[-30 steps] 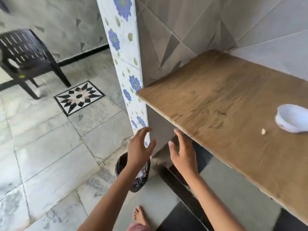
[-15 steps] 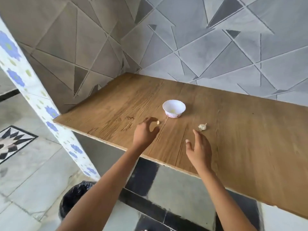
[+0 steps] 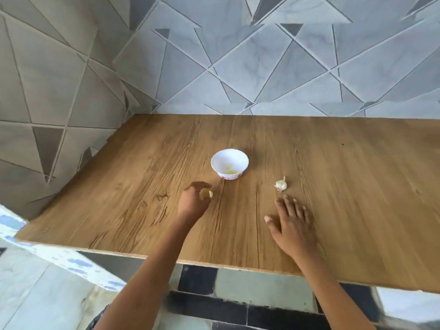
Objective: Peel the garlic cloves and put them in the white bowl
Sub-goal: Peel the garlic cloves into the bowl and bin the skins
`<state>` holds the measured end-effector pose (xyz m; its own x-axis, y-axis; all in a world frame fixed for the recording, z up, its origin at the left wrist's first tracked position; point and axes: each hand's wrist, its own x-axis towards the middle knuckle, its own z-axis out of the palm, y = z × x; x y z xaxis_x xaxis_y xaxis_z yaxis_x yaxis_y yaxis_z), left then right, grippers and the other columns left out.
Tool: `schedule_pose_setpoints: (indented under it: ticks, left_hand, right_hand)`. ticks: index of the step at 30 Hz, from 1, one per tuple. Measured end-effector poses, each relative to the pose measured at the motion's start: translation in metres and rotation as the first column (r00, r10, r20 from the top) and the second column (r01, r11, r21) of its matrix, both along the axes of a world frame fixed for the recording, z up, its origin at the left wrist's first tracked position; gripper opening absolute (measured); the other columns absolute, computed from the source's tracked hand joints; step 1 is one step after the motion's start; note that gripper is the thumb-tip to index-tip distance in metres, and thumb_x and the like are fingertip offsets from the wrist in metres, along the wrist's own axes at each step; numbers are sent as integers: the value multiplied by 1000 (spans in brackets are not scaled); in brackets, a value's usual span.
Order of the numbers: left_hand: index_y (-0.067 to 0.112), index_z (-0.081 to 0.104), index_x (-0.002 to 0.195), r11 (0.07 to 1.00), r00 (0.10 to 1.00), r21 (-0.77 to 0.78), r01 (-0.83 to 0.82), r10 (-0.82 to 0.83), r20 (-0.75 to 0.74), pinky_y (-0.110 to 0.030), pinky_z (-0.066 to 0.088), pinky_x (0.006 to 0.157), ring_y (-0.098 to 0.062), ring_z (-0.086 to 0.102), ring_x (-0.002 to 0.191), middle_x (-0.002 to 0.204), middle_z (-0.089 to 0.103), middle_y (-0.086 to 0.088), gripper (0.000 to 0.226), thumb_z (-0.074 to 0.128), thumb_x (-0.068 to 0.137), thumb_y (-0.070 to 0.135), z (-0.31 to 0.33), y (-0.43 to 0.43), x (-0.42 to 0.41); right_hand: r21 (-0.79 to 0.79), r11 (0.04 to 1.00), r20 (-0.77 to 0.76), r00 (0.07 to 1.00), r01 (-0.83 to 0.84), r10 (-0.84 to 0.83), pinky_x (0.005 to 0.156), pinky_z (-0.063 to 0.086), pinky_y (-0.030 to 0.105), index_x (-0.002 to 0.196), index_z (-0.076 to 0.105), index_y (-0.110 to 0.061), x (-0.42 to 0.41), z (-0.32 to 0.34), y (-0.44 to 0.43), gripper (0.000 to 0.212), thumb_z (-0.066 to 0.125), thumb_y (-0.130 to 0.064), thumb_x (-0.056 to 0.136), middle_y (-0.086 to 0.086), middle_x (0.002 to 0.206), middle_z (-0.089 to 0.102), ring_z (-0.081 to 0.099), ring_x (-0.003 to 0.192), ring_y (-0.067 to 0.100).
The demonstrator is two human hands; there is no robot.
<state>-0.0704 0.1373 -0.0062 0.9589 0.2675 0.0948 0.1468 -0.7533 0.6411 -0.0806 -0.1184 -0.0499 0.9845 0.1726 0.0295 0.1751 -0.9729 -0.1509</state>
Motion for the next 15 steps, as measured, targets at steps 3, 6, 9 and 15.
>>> schedule_pose_setpoints:
  ticks: [3,6,9,15]
  left_hand:
    - [6,66,113,980,989,130,149,-146,-27,-26,41,86,-26,59,103,117,63,-6,35,59,80,-1,-2,3,7]
    - [8,70,99,959,982,214,186,-182,-40,-32,47,76,-28,61,91,105,64,-9,26,55,80,-2,-11,4,18]
    - [7,72,91,955,985,242,174,-163,-63,-32,48,70,-29,62,84,98,65,-12,22,54,82,-2,-11,7,27]
    - [6,74,88,992,965,-35,118,-107,239,-1,35,61,-9,58,71,87,69,-2,14,71,75,2,49,-8,64]
  right_hand:
    - [3,1000,-22,1000,0,0,115,-5,39,152,11,-22,1,-2,1,114,-35,-74,61,3,159,5,1,147,23]
    - [9,1000,-39,999,5,-4,111,-12,36,152,8,-24,1,-2,0,112,-35,-74,61,1,159,2,-2,147,21]
    - [8,1000,-52,999,9,-9,112,-12,35,151,3,-26,0,-2,0,109,-34,-74,61,0,159,-3,-7,146,19]
    - [44,999,-53,999,15,-13,113,-13,35,151,8,-25,-2,-4,-1,107,-31,-75,65,0,159,1,-4,146,20]
